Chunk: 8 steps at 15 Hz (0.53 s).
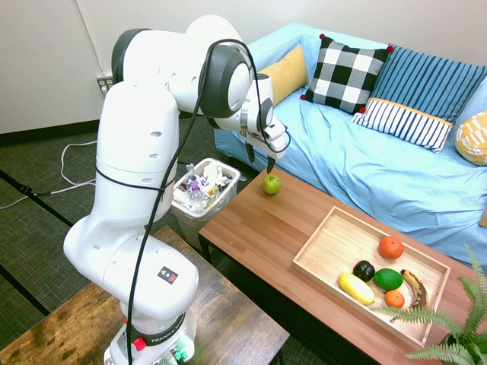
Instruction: Put the apple in the tray
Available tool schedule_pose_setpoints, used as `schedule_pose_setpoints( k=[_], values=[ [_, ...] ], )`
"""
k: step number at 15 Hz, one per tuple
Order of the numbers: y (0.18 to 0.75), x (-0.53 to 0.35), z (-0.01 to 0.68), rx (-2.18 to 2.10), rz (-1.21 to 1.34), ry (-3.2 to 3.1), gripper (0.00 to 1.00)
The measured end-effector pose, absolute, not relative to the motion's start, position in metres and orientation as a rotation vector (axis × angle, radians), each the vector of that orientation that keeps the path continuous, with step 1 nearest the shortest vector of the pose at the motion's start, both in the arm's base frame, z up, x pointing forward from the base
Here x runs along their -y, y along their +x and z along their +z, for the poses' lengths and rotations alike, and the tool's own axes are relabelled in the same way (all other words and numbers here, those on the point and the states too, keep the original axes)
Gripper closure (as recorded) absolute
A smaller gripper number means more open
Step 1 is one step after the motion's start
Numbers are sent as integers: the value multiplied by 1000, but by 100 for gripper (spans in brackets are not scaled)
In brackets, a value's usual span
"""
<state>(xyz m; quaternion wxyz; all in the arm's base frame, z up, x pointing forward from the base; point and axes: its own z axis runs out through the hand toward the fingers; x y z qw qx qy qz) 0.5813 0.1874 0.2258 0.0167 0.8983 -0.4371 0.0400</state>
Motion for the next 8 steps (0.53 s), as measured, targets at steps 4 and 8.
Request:
schedule_pose_setpoints(
  k=[4, 8],
  values=[
    [610, -183, 196, 1398, 133, 2747, 0],
    [620, -181, 167, 1419, 106, 2711, 0]
  ],
)
